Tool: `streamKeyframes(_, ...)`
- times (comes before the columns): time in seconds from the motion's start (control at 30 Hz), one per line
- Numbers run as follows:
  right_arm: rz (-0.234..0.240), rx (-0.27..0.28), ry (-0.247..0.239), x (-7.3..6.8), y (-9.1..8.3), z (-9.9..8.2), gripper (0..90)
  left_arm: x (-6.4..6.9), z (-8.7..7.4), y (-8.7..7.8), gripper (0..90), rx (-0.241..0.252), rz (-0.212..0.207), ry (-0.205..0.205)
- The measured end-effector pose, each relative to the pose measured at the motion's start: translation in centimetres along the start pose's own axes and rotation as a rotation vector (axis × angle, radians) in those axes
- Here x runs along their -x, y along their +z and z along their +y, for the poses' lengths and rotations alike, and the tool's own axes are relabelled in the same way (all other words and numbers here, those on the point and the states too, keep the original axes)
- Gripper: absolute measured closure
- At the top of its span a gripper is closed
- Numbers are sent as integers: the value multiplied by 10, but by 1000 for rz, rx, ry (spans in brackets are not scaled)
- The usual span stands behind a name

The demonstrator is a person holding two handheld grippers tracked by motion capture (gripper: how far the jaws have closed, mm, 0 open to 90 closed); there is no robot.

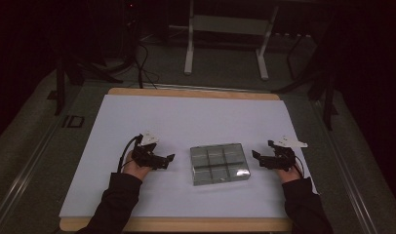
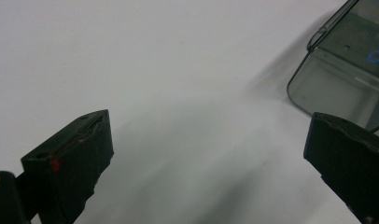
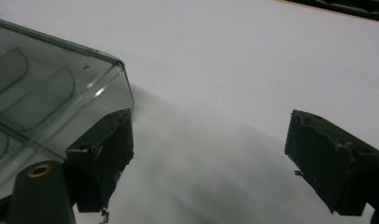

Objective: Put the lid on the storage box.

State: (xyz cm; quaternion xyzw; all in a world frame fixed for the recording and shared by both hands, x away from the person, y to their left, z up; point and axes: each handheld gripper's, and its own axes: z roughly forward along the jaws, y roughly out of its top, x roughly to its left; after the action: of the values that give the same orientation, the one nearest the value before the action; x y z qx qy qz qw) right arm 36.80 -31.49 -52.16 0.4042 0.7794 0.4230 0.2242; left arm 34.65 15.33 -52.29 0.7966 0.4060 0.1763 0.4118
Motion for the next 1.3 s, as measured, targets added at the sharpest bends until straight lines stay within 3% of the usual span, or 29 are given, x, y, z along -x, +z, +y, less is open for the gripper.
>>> streamKeyframes(0.27, -14, -5, 5, 4, -9, -5, 154, -4, -10, -17, 20, 0, 39, 11)
streamKeyframes(0.57, -43, -19, 2, 8, -20, -15, 152, -13, -21, -36, 21, 15, 49, -13)
streamKeyframes(0.8, -48, -22, 33, 13, -31, -24, 148, -18, -32, -48, 20, 15, 70, -27)
streamKeyframes(1.3, -118, -24, 60, 17, -54, -40, 139, -26, -56, -72, 20, 35, 113, -66)
